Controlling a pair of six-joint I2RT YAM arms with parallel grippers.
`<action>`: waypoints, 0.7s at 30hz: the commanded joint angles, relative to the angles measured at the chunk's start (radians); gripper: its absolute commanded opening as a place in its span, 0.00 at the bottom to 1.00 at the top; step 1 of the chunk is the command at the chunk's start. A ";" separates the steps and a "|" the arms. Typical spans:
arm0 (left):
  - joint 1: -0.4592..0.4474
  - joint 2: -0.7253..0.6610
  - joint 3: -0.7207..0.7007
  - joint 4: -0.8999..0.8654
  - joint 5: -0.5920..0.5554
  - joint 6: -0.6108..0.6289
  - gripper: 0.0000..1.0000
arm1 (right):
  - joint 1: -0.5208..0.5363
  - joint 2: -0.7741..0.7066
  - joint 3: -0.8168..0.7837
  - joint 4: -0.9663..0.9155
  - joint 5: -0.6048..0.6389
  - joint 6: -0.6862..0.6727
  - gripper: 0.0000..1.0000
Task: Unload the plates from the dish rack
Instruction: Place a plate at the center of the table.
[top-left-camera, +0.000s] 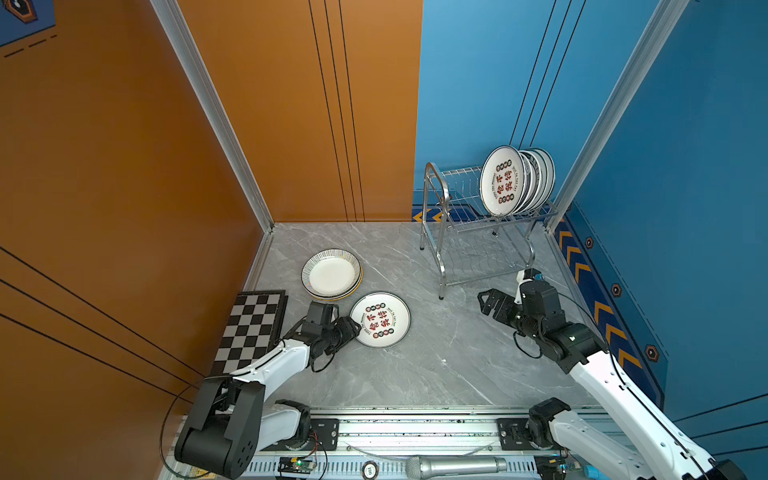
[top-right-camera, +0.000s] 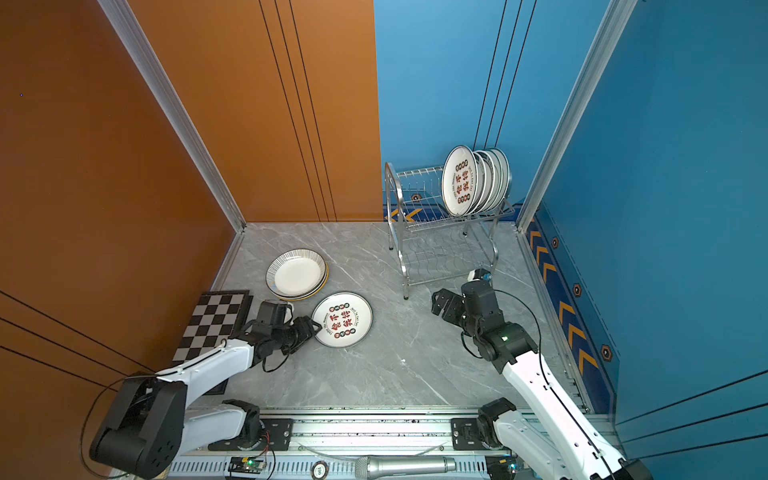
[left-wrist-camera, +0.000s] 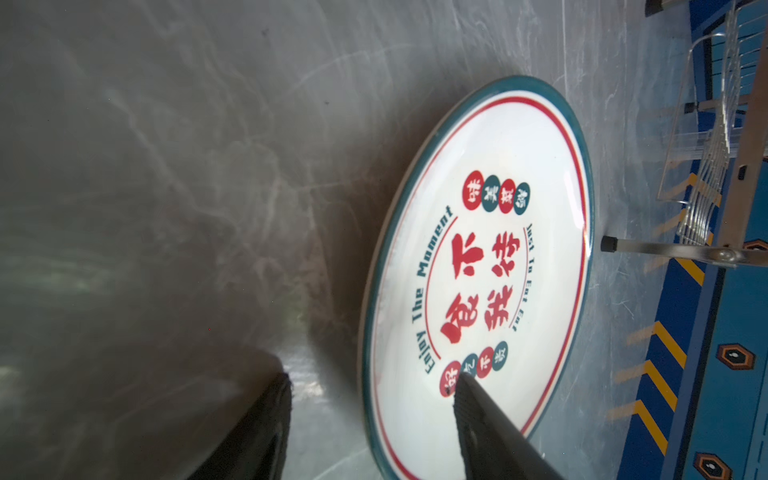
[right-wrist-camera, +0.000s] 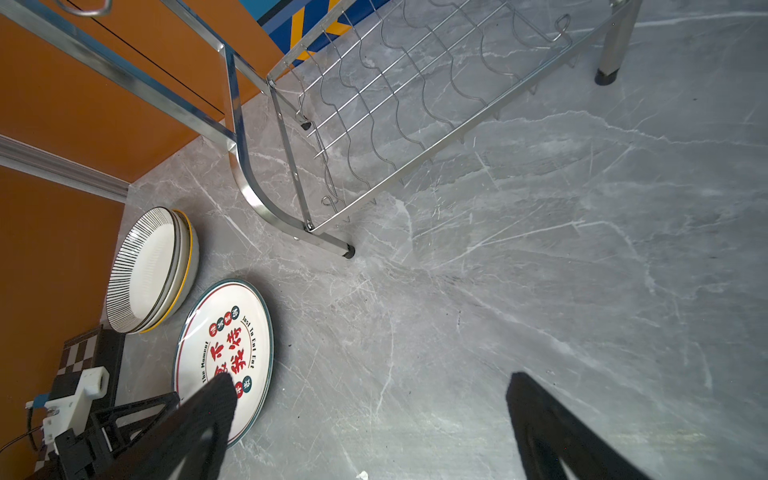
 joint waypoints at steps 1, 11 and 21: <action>0.031 -0.035 -0.032 -0.190 -0.070 0.029 0.67 | -0.015 0.007 0.039 -0.042 0.005 -0.034 1.00; 0.156 -0.246 -0.008 -0.322 -0.071 0.083 0.82 | -0.031 0.061 0.263 -0.197 0.018 -0.186 1.00; 0.238 -0.335 0.055 -0.397 -0.030 0.125 0.99 | -0.024 0.238 0.631 -0.394 0.133 -0.340 1.00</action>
